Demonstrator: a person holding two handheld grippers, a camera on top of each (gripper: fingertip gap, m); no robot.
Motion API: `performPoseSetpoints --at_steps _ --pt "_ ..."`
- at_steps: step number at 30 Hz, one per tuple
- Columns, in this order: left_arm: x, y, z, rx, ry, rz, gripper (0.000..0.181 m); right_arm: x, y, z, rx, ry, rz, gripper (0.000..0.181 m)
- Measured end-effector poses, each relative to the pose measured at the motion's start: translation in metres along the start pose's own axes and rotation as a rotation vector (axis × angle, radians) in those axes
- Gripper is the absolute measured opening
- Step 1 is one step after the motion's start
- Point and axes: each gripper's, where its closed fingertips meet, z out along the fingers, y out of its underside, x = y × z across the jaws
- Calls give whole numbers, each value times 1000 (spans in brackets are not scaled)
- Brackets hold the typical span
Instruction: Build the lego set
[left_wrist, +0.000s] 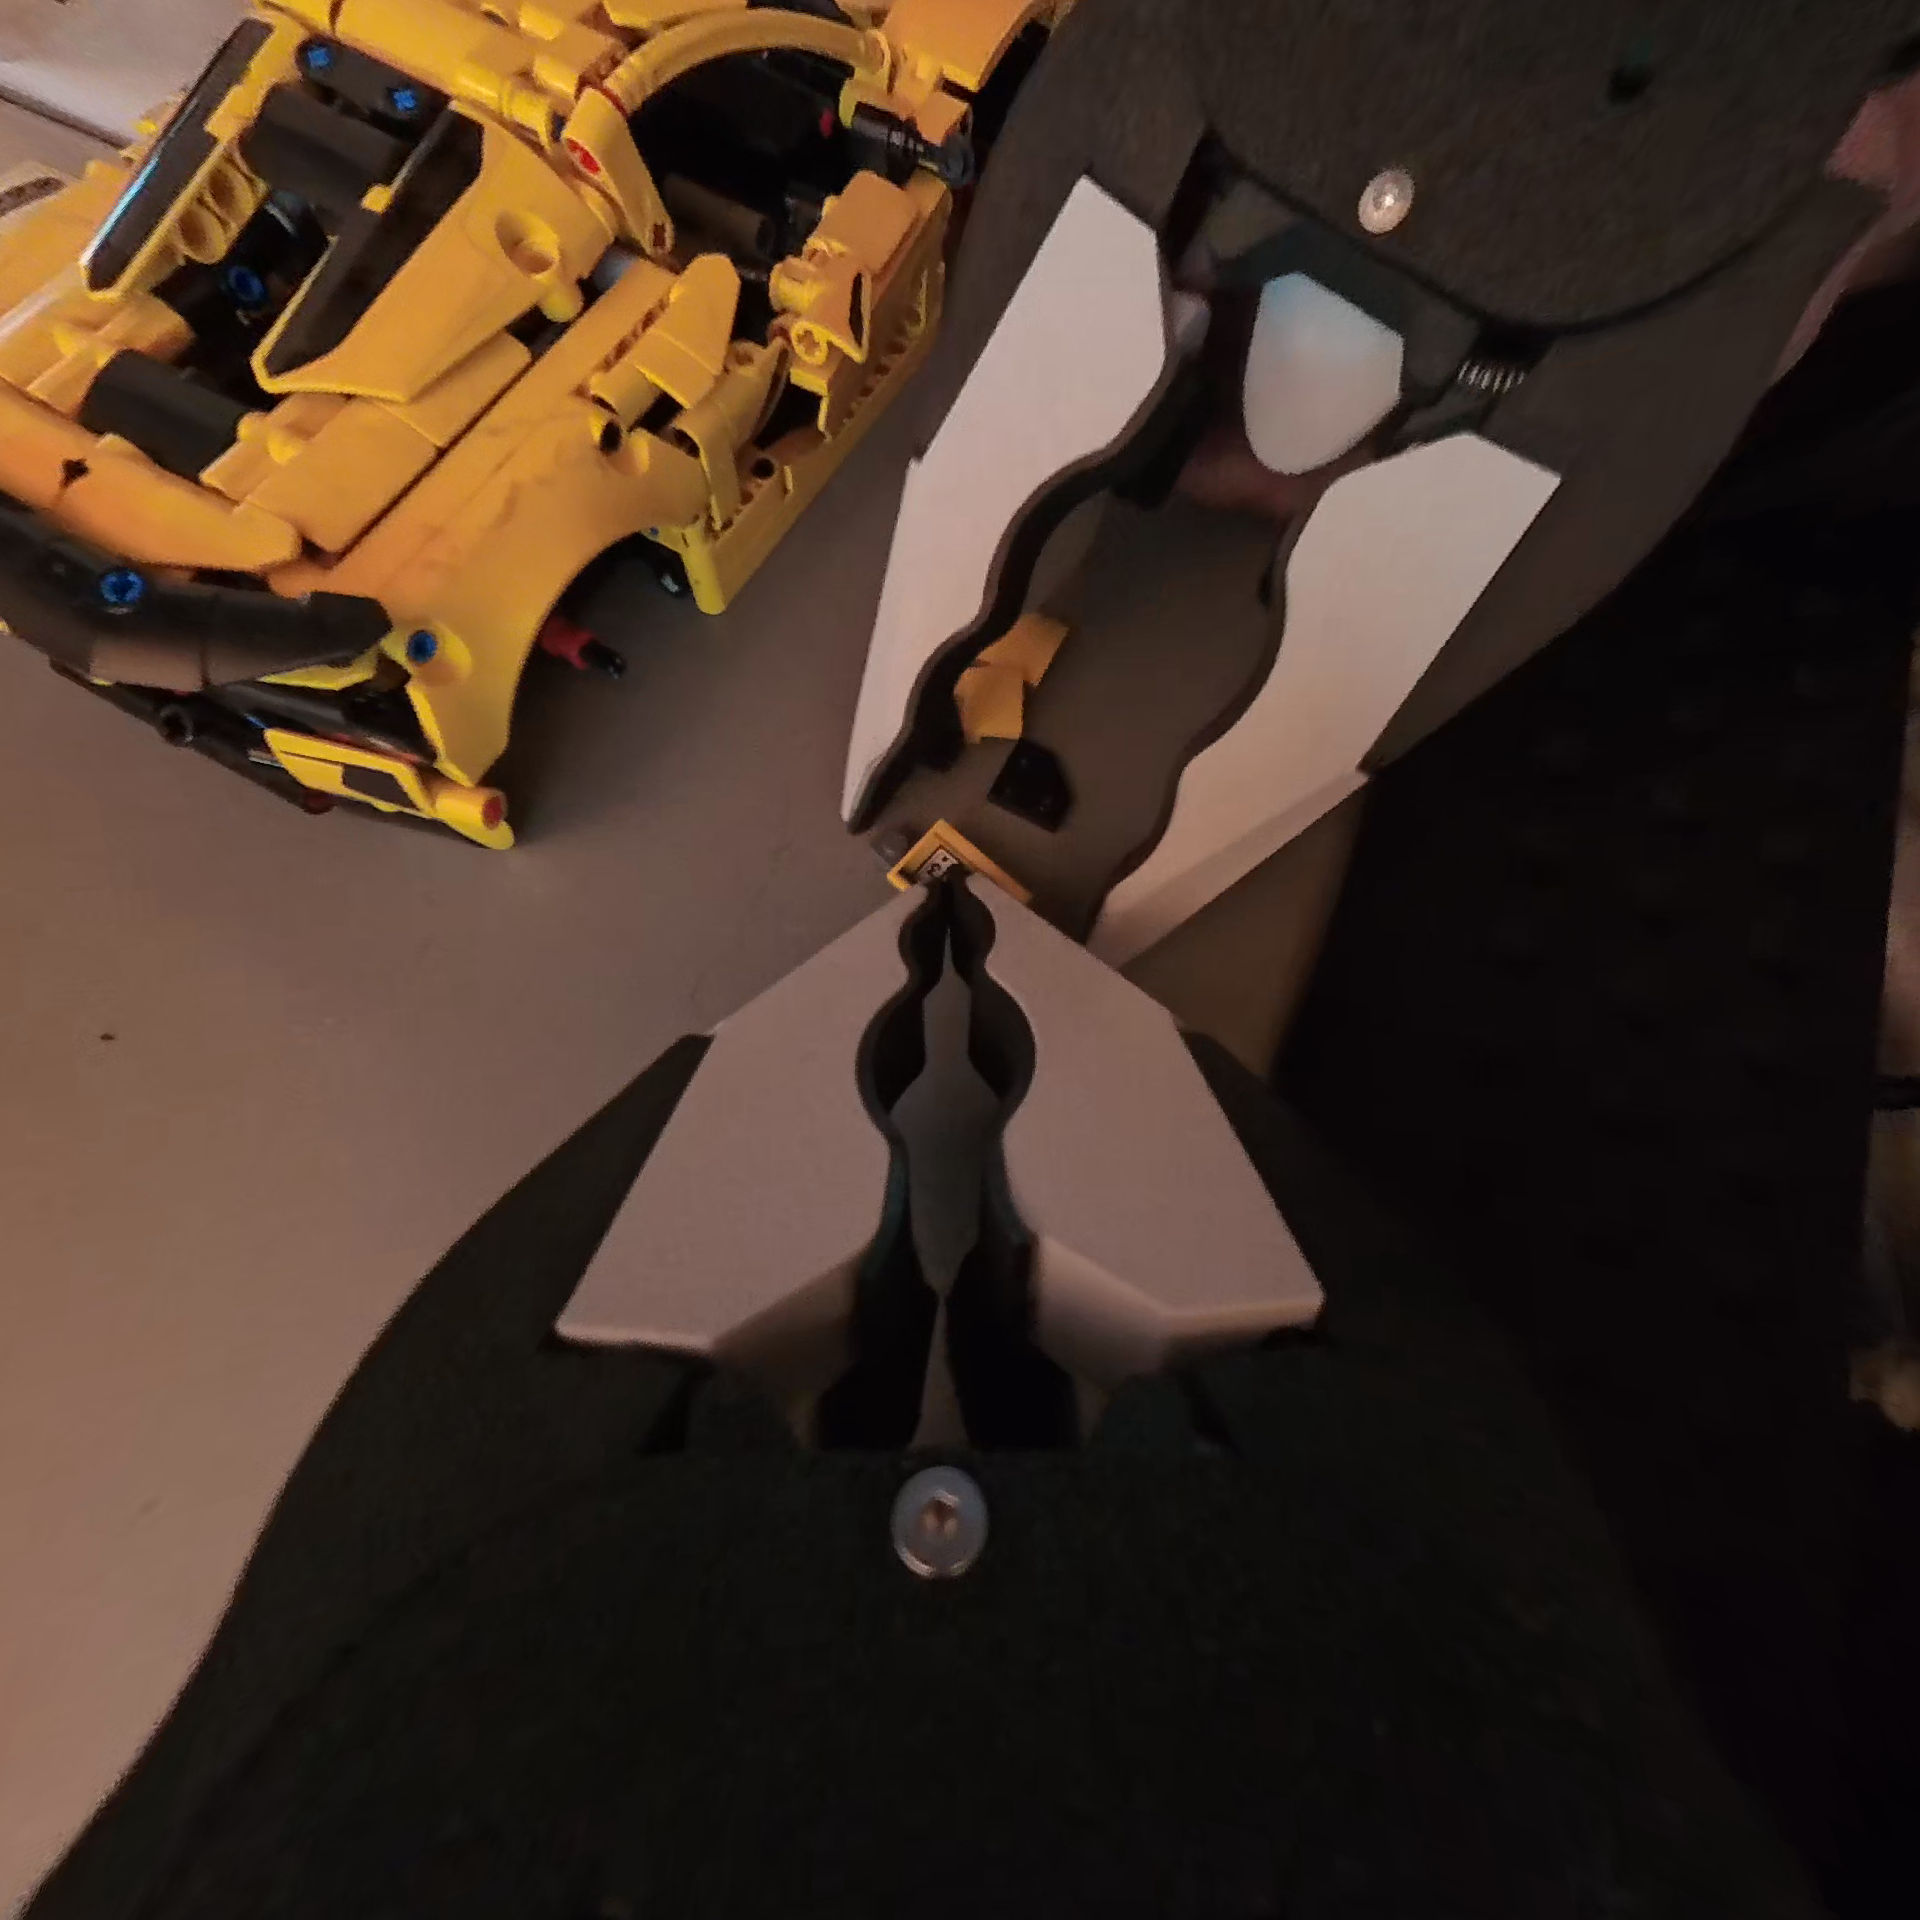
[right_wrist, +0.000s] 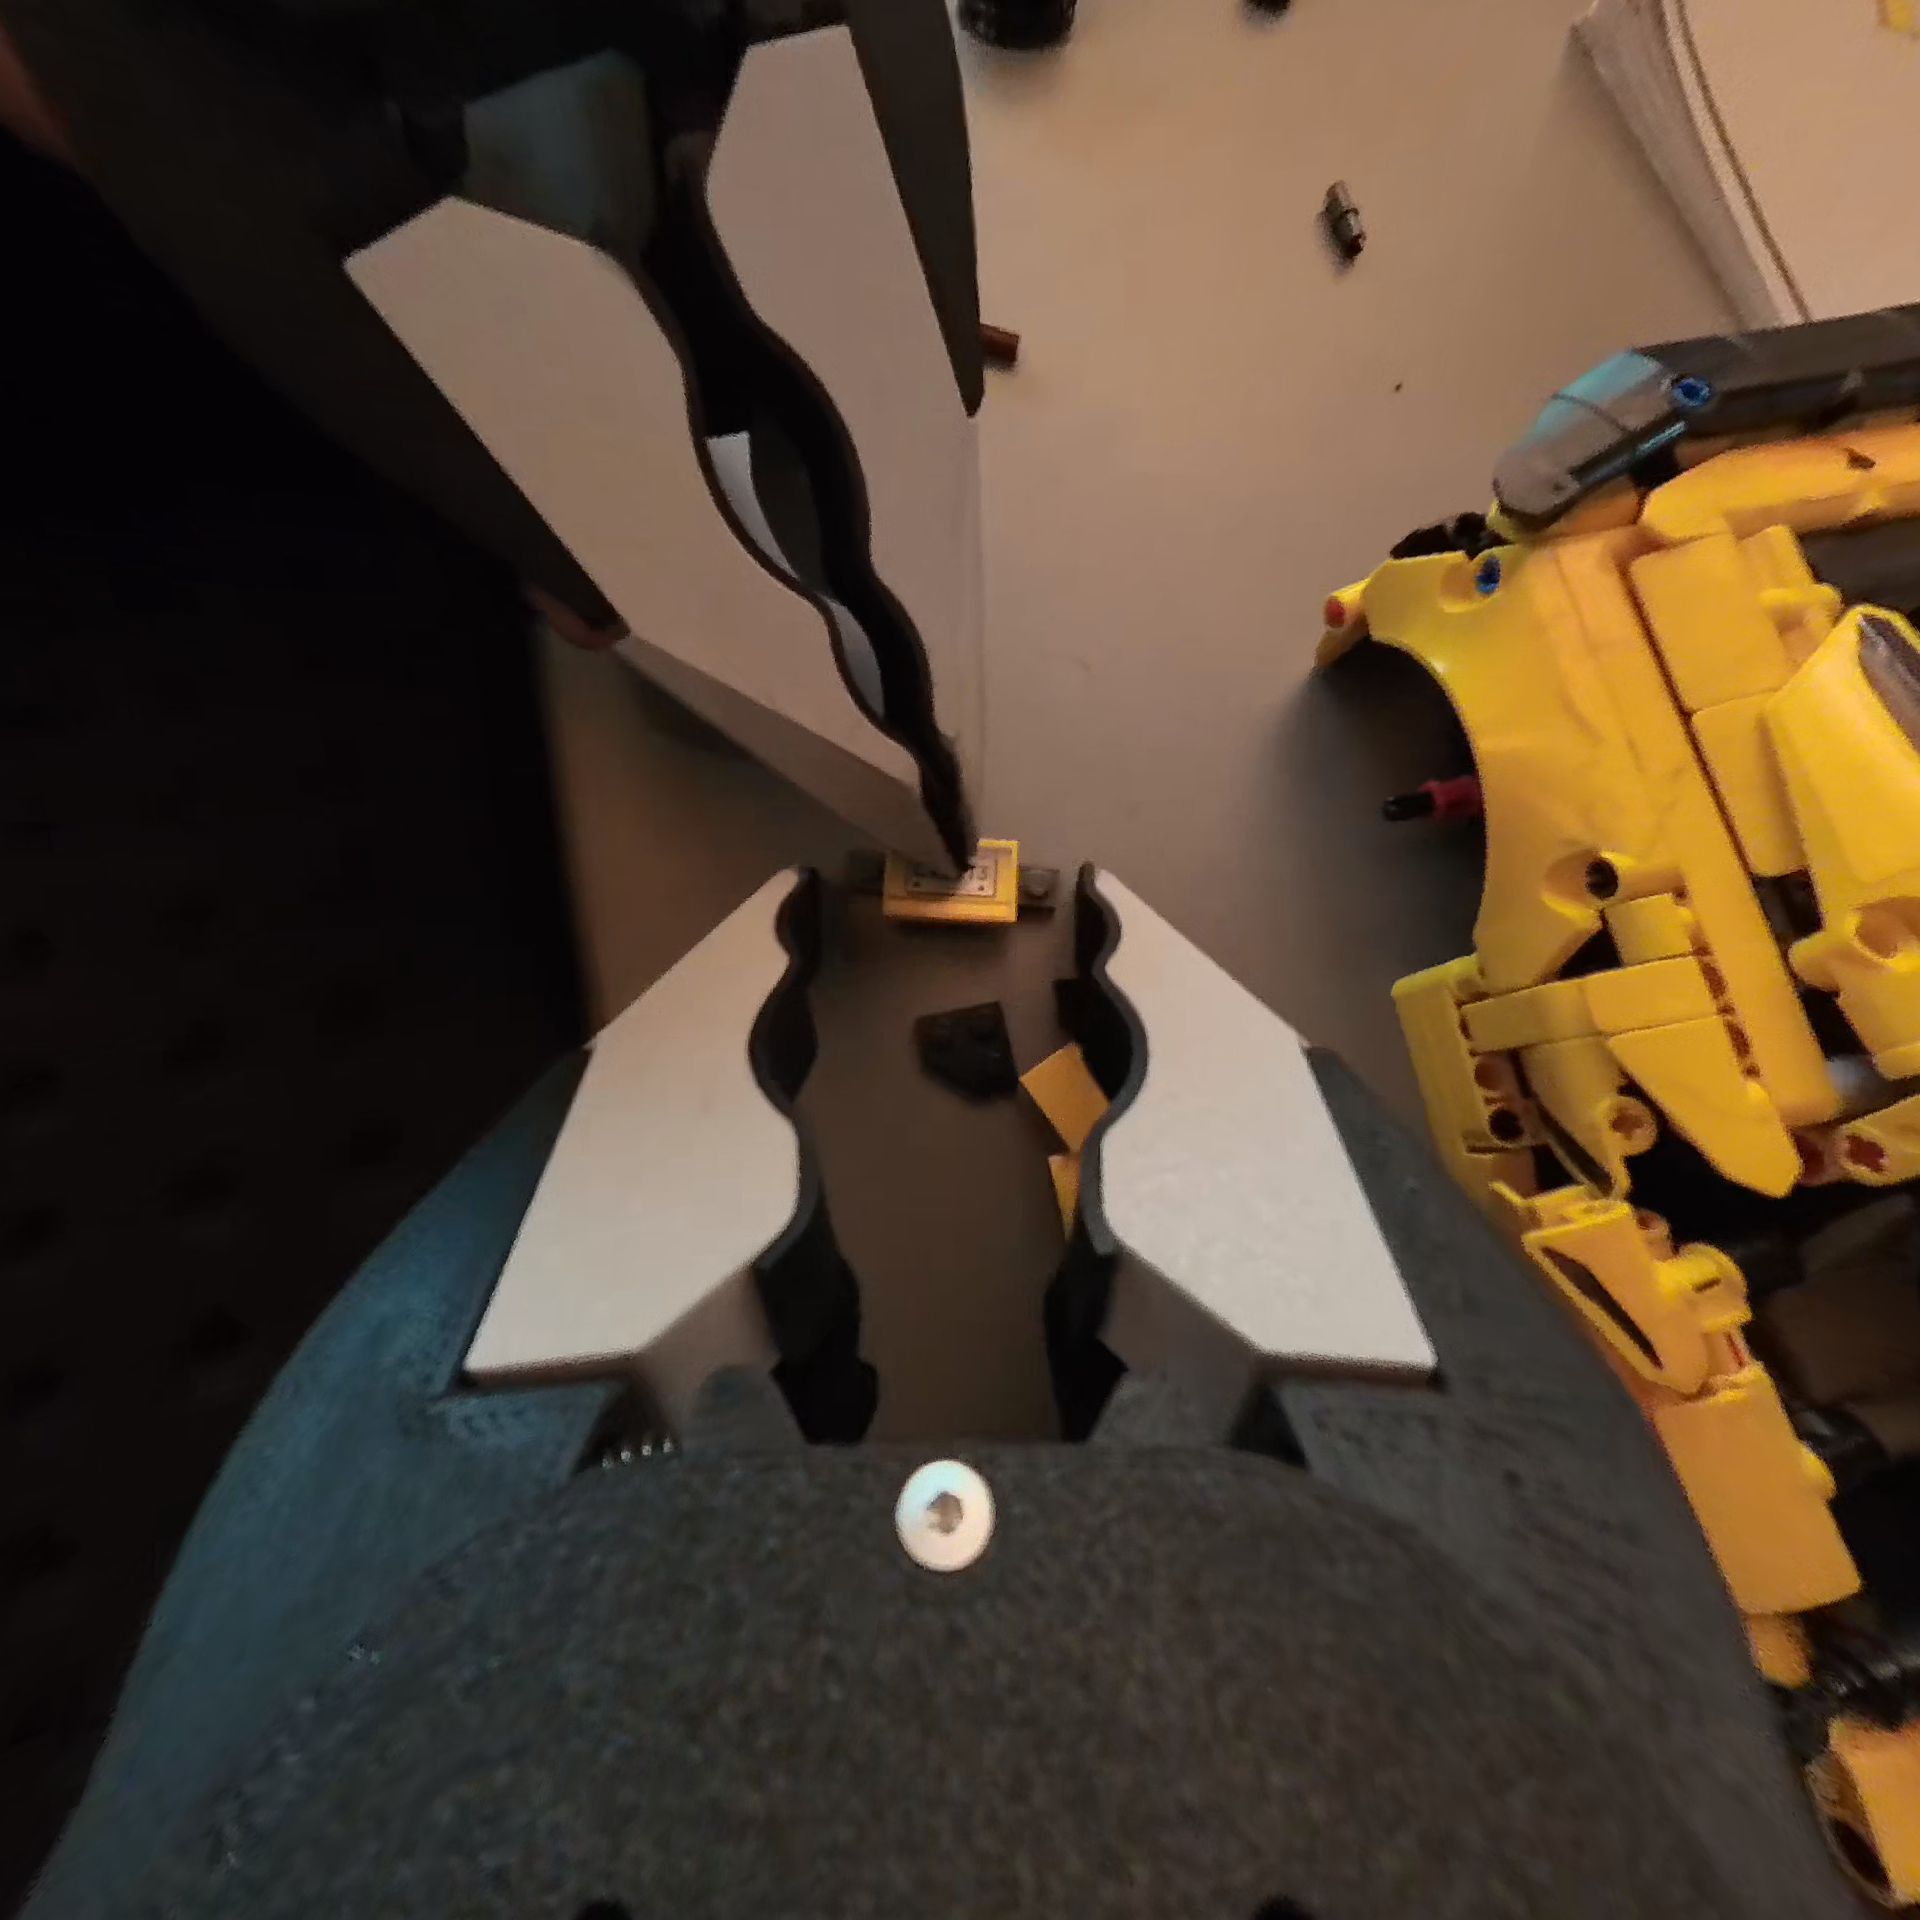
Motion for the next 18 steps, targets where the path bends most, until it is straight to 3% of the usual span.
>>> performPoseSetpoints --at_steps 7,9,18 --pt "-5 0 -2 -11 -16 -50 0 2 0 0 14 35 -4 41" --pt "-8 0 -7 -3 -22 -82 13 2 0 0 11 30 -3 41" --pt "-19 -12 -25 110 45 -327 18 3 -3 -1 20 54 -43 40"
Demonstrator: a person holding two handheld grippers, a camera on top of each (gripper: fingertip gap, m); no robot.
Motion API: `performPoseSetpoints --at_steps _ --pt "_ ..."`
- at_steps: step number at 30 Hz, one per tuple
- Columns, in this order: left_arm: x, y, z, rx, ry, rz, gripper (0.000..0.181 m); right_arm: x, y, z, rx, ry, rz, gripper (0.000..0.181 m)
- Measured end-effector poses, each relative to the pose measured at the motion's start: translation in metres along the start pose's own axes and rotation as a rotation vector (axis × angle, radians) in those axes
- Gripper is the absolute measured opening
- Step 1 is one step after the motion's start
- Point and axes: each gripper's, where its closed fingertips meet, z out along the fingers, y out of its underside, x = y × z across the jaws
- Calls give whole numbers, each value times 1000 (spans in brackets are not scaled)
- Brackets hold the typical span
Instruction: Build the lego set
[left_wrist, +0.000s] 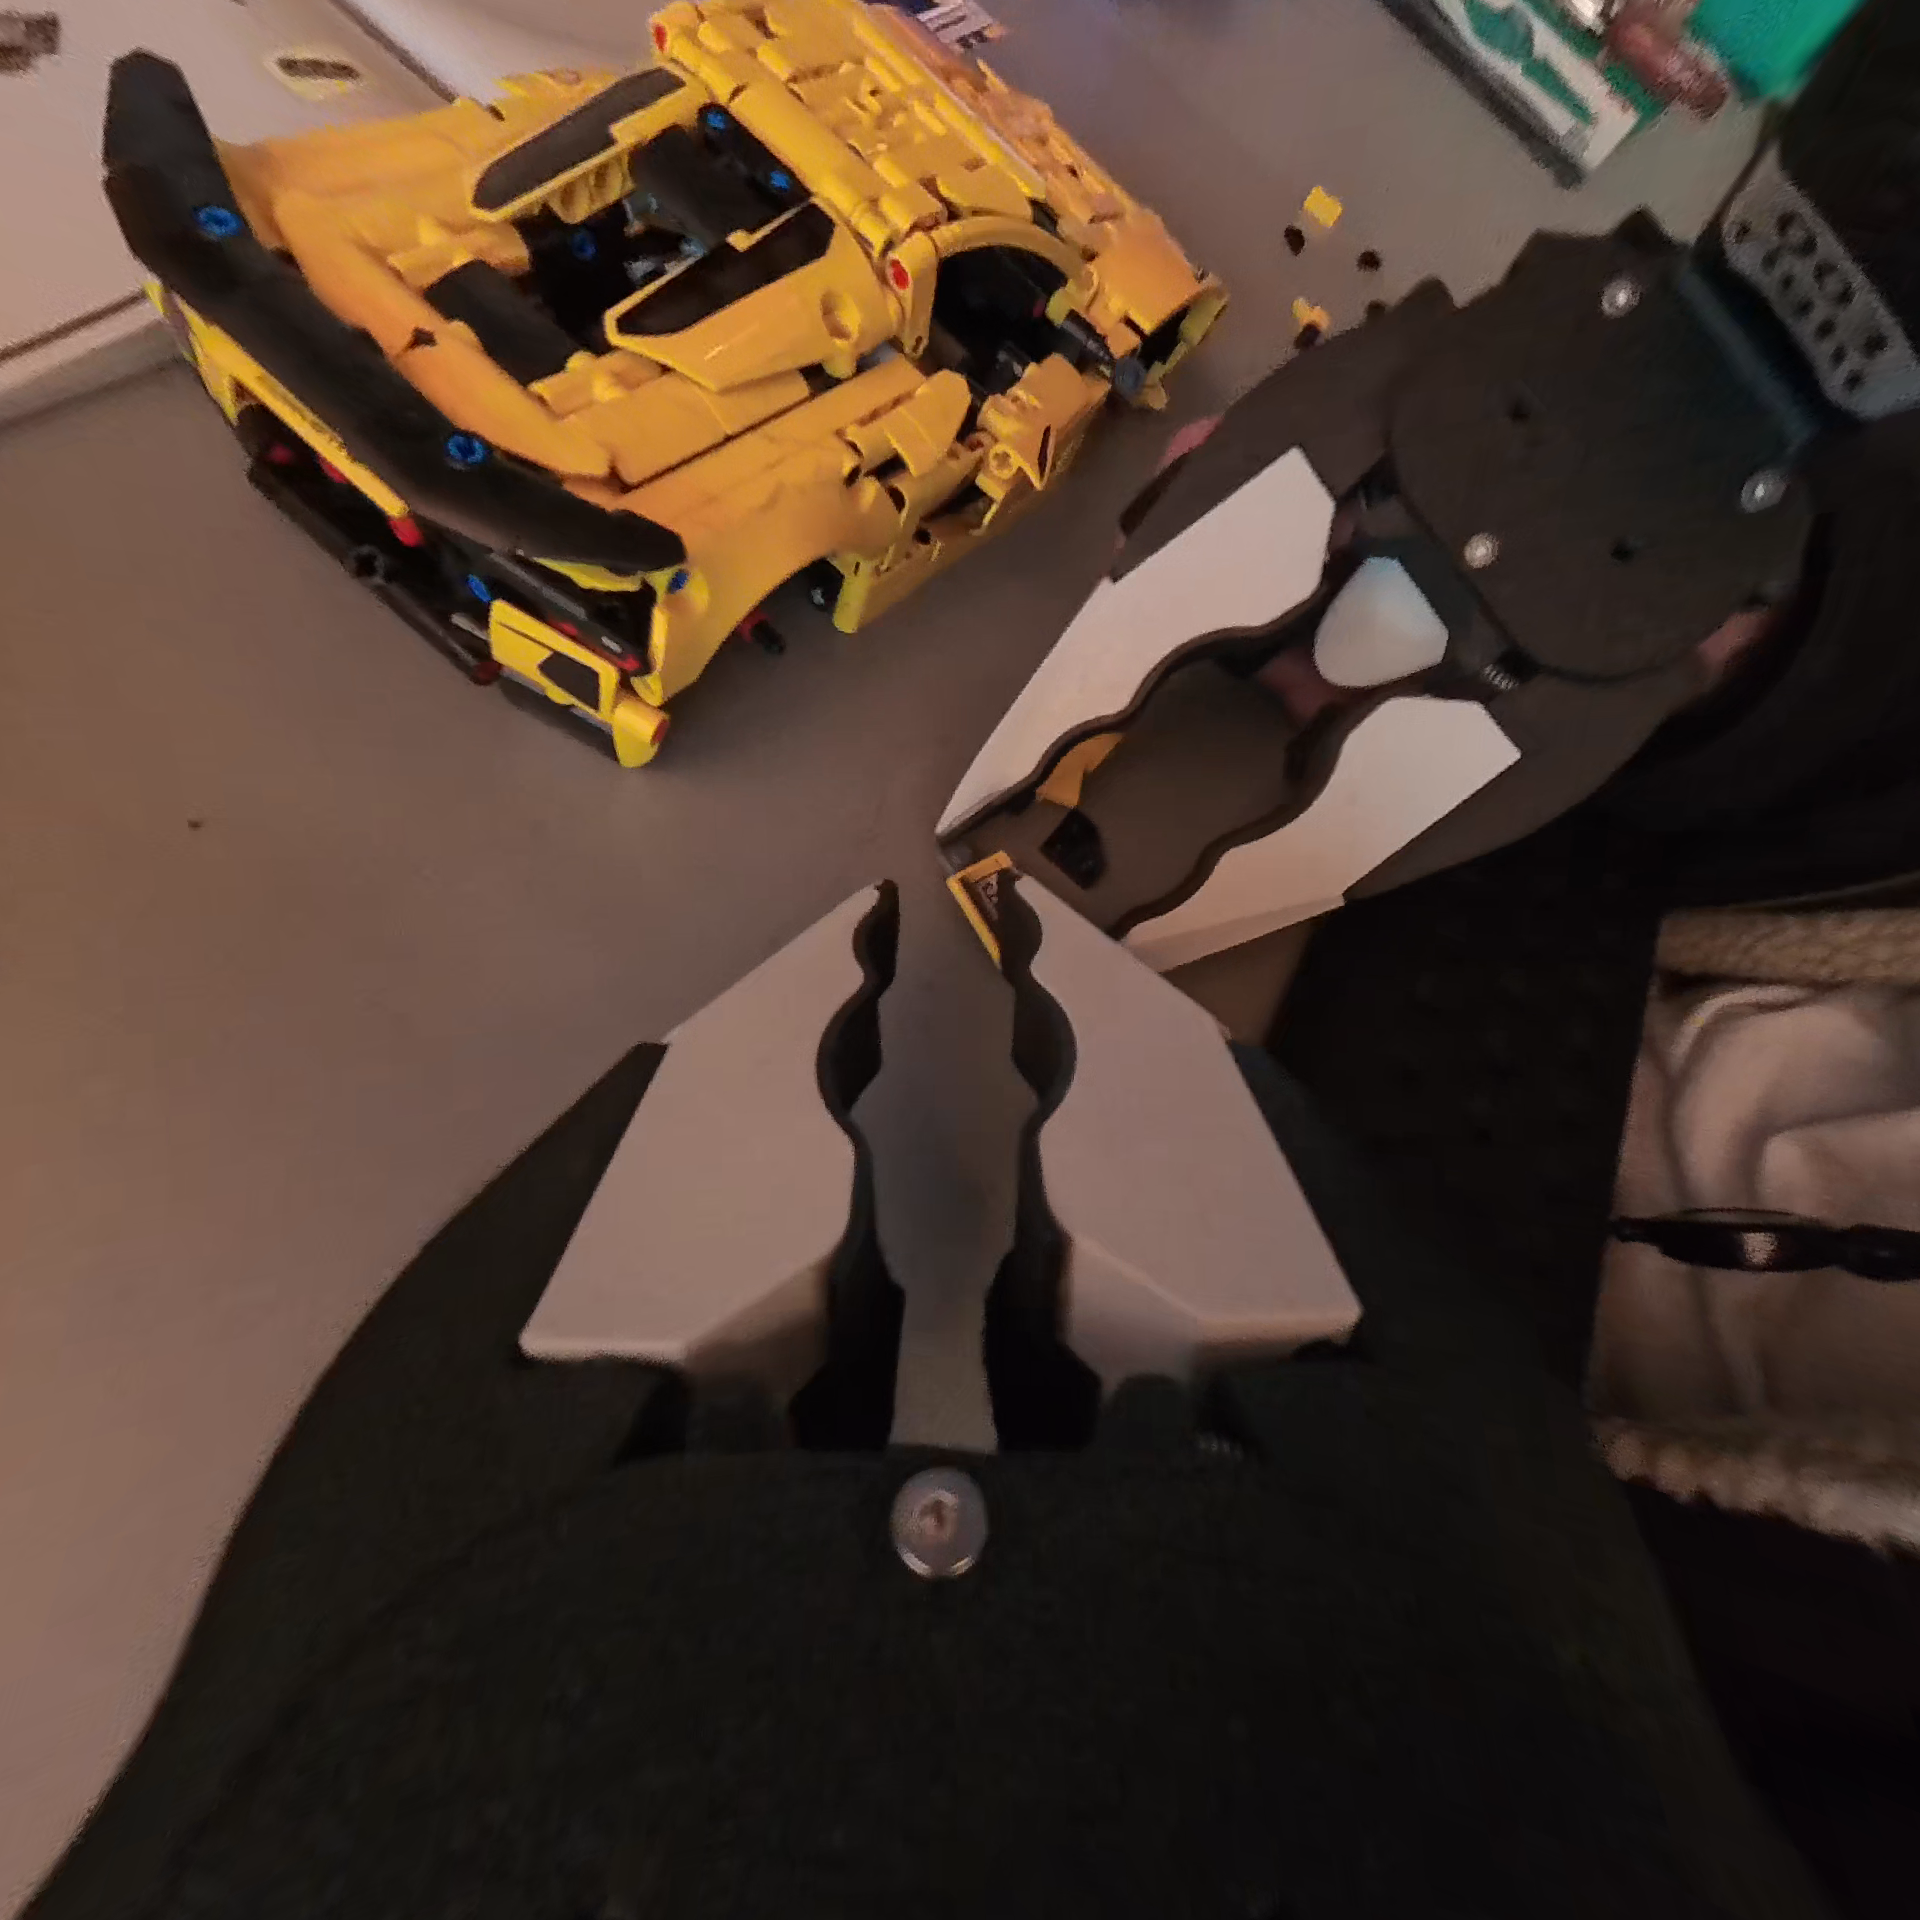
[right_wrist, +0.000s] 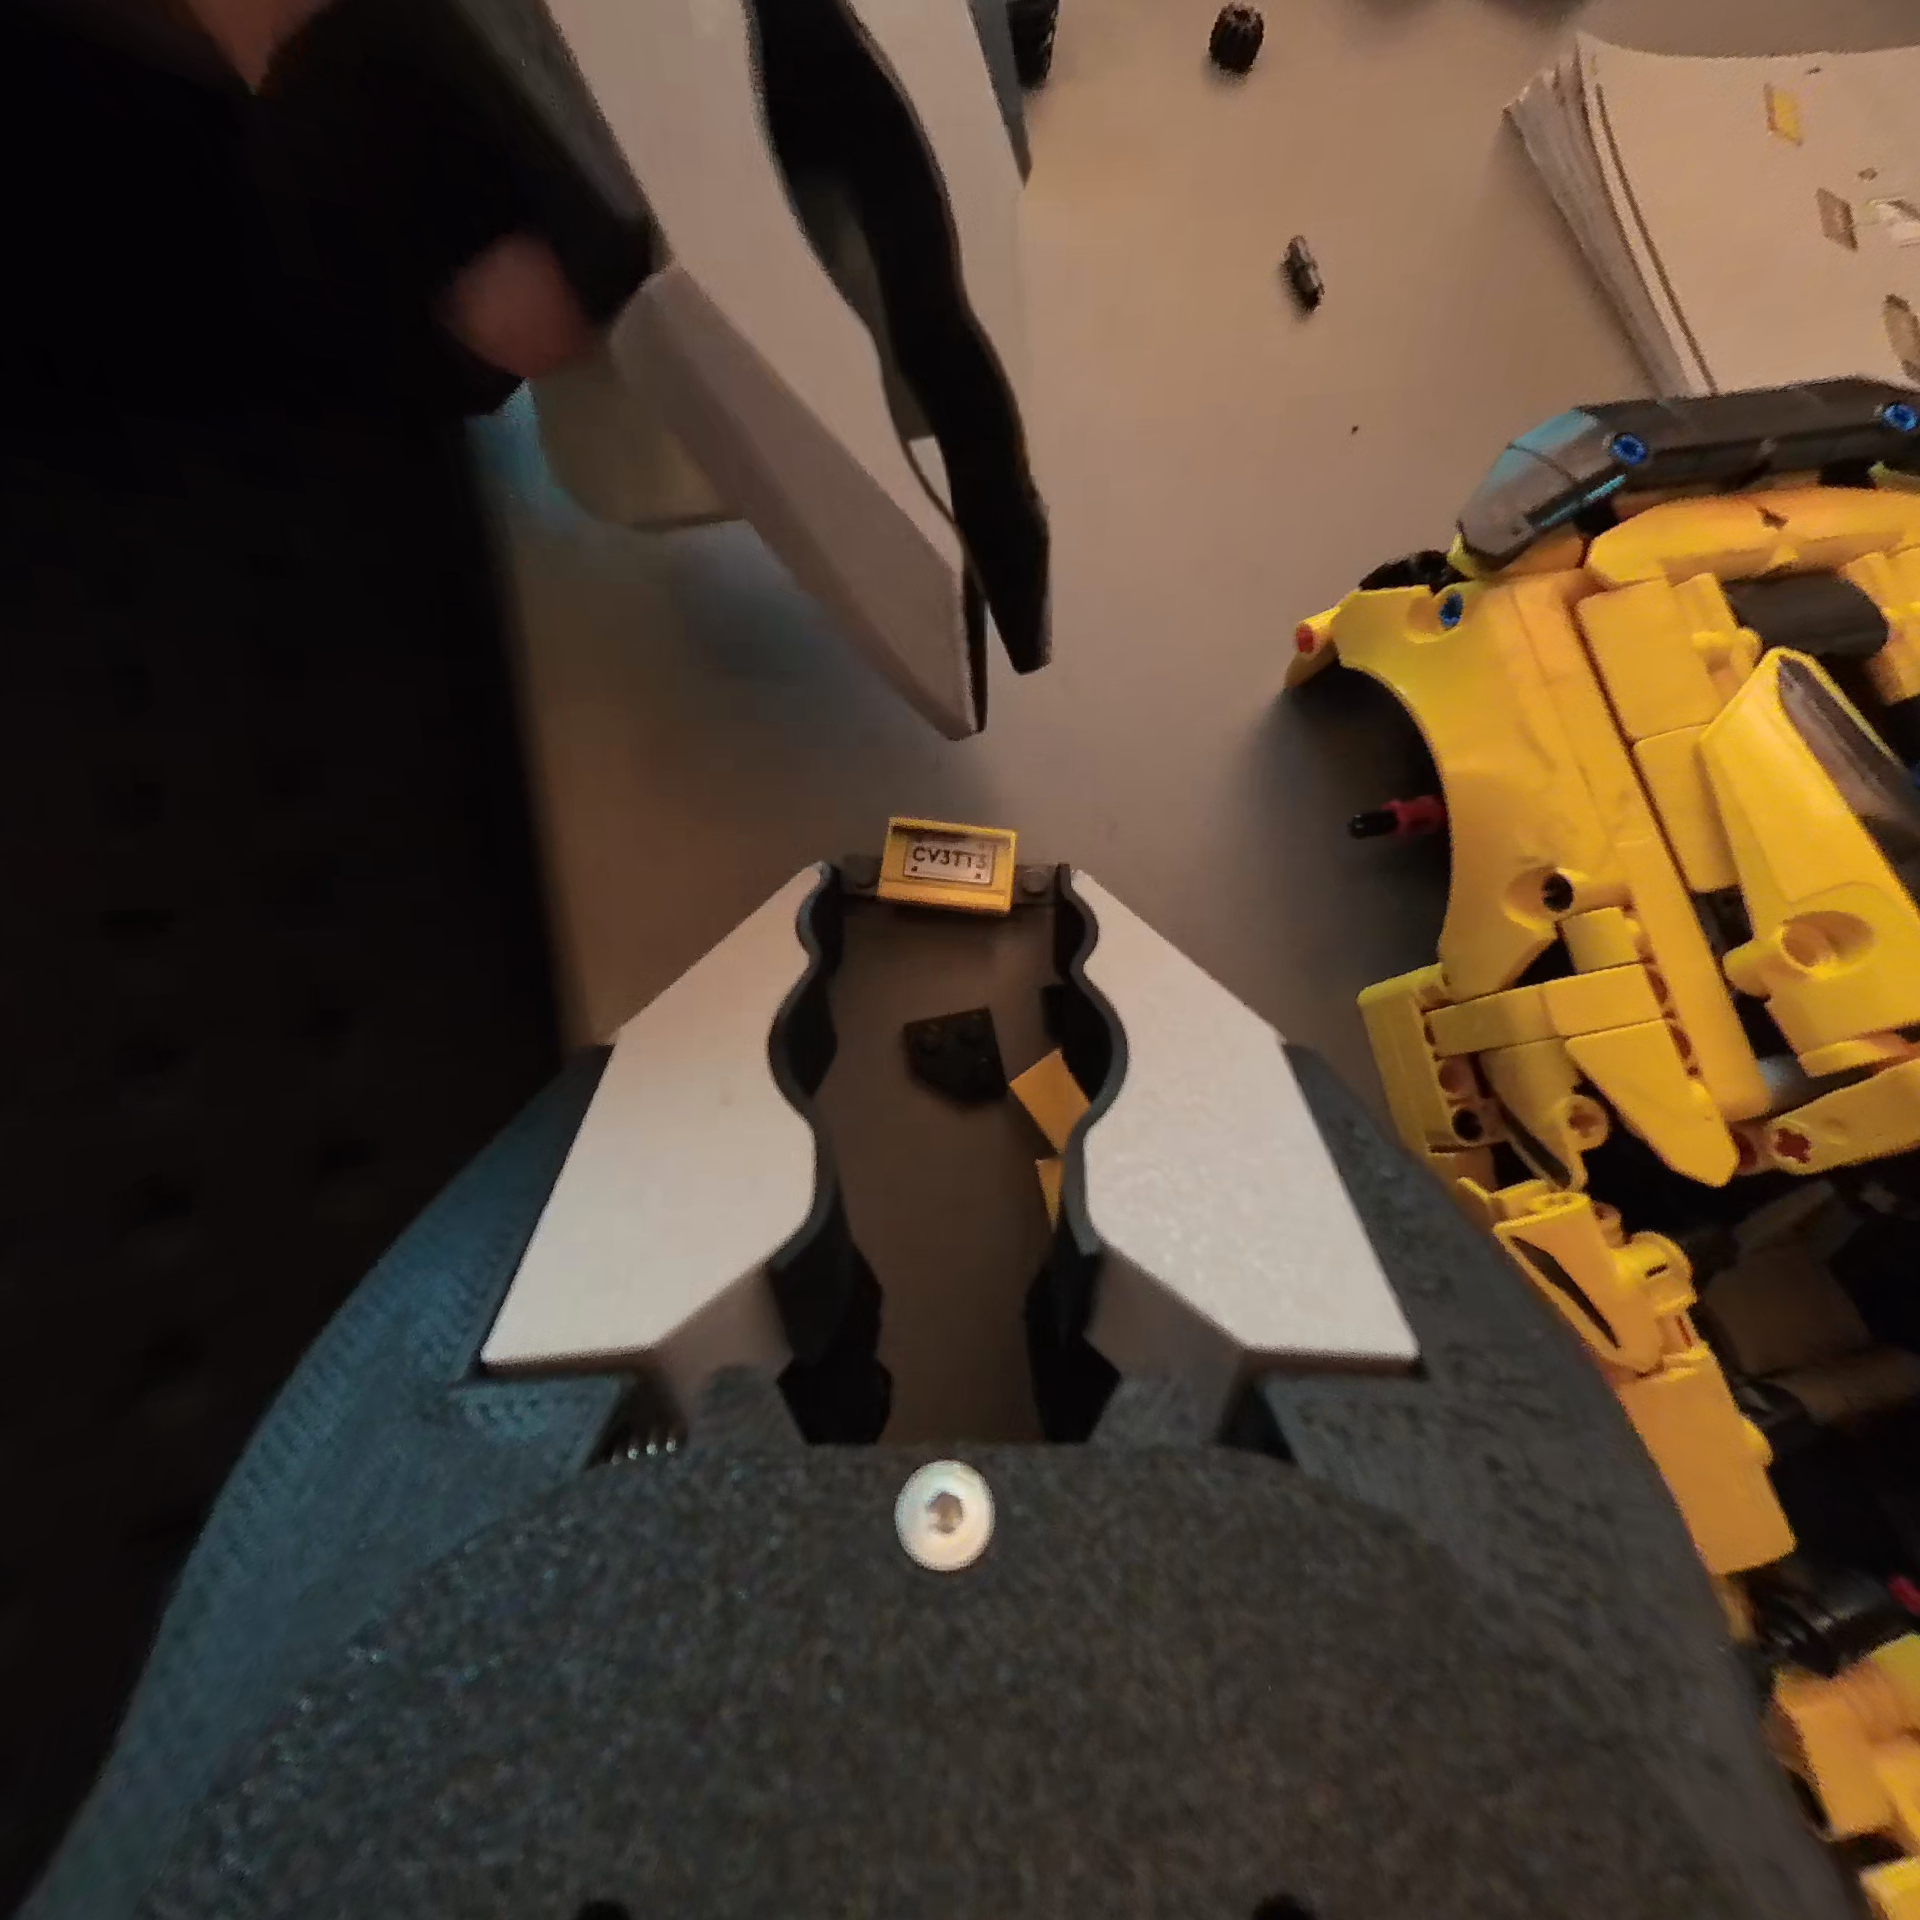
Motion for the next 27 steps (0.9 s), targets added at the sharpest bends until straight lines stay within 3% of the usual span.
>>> performPoseSetpoints --at_steps 6,15,23,27 --pt "6 3 7 -39 111 -118 18 0 -7 -5 39 18 -22 40" --pt "34 -10 9 12 381 -340 13 3 -34 -31 171 95 -110 40" --pt "37 -19 5 67 408 -337 10 5 -39 -37 204 175 -182 41" --pt "42 -30 -4 145 430 -268 8 2 -49 -55 325 37 -15 49"
